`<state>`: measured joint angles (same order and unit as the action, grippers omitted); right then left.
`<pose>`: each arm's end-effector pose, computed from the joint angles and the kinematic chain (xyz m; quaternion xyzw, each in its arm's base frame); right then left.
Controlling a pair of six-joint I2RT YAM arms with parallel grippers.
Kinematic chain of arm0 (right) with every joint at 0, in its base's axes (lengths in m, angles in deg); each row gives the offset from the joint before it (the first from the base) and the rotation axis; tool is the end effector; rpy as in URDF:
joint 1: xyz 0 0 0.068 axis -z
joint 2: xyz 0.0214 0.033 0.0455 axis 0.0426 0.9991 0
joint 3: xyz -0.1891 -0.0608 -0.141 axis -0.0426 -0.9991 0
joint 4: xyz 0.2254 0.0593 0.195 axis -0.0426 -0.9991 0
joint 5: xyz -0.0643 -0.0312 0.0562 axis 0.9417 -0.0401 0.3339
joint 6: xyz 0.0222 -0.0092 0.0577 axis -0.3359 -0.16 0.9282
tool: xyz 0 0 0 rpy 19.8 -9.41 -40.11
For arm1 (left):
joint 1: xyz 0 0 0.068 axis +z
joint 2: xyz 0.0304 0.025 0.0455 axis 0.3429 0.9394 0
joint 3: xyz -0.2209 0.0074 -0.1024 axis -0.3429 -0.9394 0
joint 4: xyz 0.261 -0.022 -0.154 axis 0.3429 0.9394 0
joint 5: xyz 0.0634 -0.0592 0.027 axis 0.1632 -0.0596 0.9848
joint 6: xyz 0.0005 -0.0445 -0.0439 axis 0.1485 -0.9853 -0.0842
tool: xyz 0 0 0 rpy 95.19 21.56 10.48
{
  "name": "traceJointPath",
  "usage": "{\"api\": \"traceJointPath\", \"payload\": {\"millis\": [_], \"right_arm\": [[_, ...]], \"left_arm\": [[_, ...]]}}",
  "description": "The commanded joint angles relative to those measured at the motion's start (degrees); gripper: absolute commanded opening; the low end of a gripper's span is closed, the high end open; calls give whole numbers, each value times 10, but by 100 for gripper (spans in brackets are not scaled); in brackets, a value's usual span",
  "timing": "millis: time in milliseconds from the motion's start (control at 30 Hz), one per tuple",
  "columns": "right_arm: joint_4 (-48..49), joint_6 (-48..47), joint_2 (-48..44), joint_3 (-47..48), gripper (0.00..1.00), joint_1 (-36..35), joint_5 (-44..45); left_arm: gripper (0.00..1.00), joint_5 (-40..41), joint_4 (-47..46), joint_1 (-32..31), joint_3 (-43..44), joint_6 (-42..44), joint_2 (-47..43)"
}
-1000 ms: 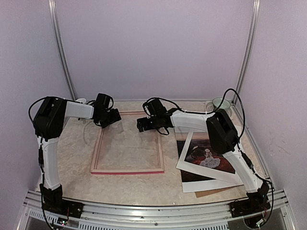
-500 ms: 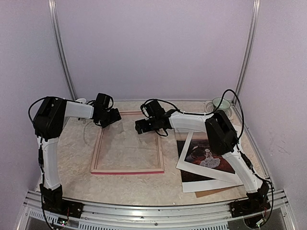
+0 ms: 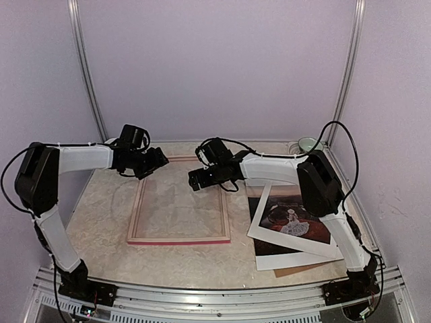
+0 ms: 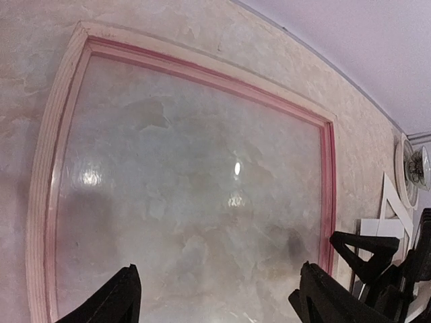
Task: Put the photo into the frame
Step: Adjust the glass panel in the frame body.
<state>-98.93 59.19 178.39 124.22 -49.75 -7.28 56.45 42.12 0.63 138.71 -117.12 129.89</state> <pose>0.3940 0.4239 0.1095 -0.1965 0.8976 0.2042 0.3375 0.4117 -0.1490 0.1436 -0.1483 0.9055 -0.2279 0.3259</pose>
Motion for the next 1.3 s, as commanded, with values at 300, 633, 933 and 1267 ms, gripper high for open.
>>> {"api": "traceJointPath", "payload": {"millis": [300, 633, 933, 1267], "right_arm": [[-36, -13, -142, -137, 99, -76, -19], [-13, 8, -201, -268, 99, -81, -26], [-18, 9, -206, -281, 99, -87, -26], [-43, 8, -198, -269, 99, -92, -21]], "left_arm": [[80, 13, 93, -82, -178, -3, -138], [80, 113, 171, -129, -170, 27, -162], [80, 130, 197, -147, -183, 26, -143], [80, 138, 202, -152, -208, 20, -124]]}}
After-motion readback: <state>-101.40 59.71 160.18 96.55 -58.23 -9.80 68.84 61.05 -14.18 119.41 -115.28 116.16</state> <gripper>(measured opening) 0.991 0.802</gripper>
